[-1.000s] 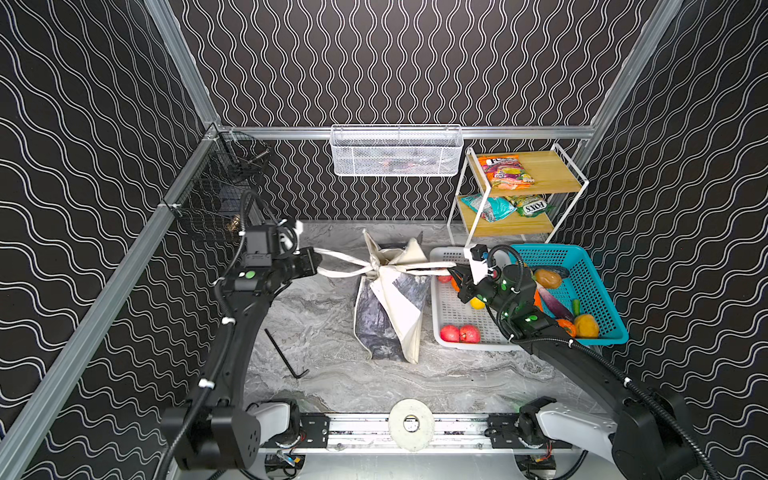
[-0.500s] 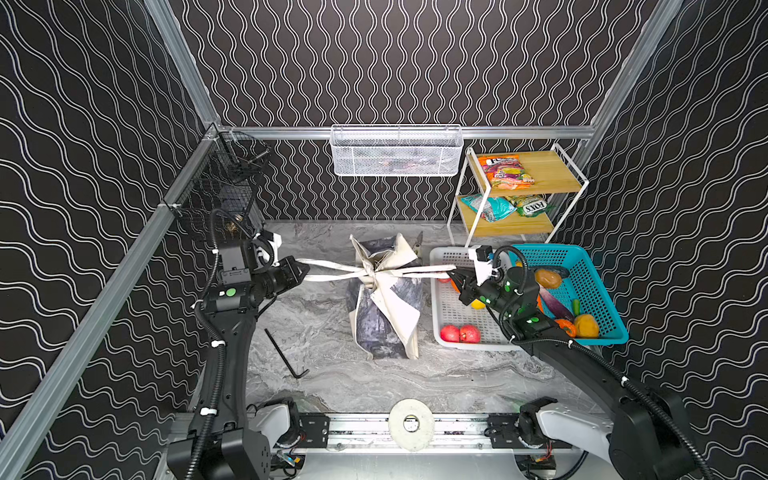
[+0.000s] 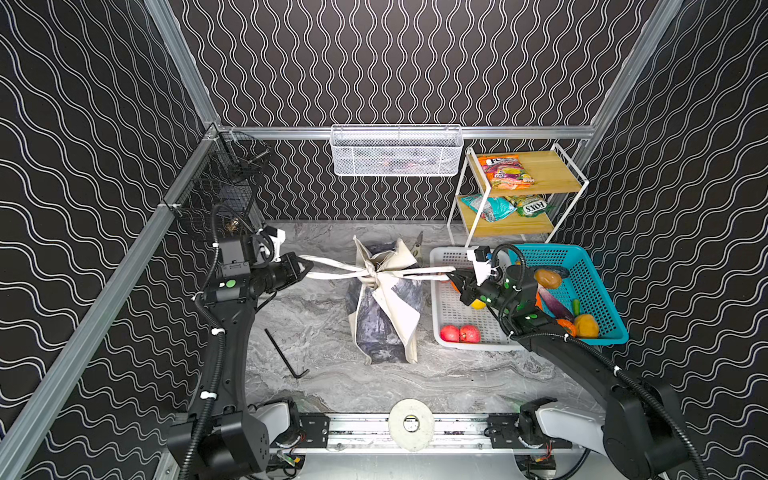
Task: Place the food into the grocery bag and tie it
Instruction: 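Open both grippers and release the tied straps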
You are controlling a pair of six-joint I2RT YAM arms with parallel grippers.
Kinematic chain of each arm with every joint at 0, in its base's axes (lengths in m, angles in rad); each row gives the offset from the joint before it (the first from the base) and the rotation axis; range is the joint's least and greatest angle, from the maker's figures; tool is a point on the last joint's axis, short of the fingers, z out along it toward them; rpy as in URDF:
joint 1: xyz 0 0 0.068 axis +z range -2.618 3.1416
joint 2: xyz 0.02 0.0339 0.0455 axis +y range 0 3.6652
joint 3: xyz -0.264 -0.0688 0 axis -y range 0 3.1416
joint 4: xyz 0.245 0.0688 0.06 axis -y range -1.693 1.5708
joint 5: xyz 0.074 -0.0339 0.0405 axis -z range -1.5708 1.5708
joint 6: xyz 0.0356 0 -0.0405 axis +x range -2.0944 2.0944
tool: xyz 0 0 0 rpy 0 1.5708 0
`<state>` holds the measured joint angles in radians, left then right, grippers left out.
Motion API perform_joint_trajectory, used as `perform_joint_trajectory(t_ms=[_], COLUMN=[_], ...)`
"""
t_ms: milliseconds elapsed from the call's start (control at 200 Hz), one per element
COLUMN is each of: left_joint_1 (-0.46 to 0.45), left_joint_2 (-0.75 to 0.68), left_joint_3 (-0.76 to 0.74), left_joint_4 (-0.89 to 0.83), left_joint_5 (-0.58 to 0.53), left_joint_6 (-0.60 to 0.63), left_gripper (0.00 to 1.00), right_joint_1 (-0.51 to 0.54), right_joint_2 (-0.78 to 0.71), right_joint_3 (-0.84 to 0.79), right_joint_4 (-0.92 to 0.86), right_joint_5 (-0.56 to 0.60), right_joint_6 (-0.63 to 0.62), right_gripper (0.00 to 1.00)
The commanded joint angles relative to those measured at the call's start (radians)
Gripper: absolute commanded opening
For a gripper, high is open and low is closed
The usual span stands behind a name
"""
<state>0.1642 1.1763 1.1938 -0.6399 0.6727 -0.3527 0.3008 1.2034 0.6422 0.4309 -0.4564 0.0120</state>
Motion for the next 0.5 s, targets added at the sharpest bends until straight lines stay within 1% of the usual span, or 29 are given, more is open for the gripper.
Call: perform_joint_trajectory(t_ms=[0,65,105,115,150,185,210,275,310,455,496], left_joint_1=[-0.071,-0.133,-0.148,-0.17,-0.189,-0.199,-0.202,-0.204,-0.204,-0.204,-0.204], left_joint_2=[0.014,0.026,0.029,0.029,0.029,0.029,0.026,0.021,0.02,0.014,0.011], left_joint_3=[0.029,0.029,0.024,0.023,0.019,0.014,0.011,0.01,0.013,0.03,0.036], left_joint_4=[0.076,0.077,0.08,0.08,0.083,0.084,0.083,0.079,0.073,0.045,0.038], left_joint_5=[-0.115,-0.124,-0.133,-0.135,-0.142,-0.147,-0.15,-0.153,-0.153,-0.157,-0.157], left_joint_6=[0.046,0.041,0.033,0.032,0.026,0.023,0.022,0.021,0.024,0.034,0.036], left_gripper=[0.0,0.0,0.0,0.0,0.0,0.01,0.02,0.1,0.14,0.42,0.47], right_joint_1=[-0.005,0.003,0.008,0.009,0.01,0.011,0.011,0.011,0.011,0.012,0.011], right_joint_2=[-0.003,-0.008,-0.011,-0.013,-0.016,-0.02,-0.024,-0.035,-0.04,-0.06,-0.068], right_joint_3=[-0.001,-0.003,-0.001,-0.001,-0.001,-0.004,-0.006,-0.01,-0.01,-0.008,-0.009], right_joint_4=[0.019,0.018,0.01,0.008,0.001,-0.003,-0.007,-0.019,-0.027,-0.055,-0.06], right_joint_5=[0.103,0.09,0.088,0.088,0.088,0.089,0.092,0.097,0.099,0.106,0.114], right_joint_6=[-0.046,-0.057,-0.066,-0.068,-0.073,-0.078,-0.081,-0.094,-0.103,-0.128,-0.13], right_gripper=[0.04,0.07,0.1,0.1,0.13,0.17,0.22,0.37,0.44,0.6,0.63])
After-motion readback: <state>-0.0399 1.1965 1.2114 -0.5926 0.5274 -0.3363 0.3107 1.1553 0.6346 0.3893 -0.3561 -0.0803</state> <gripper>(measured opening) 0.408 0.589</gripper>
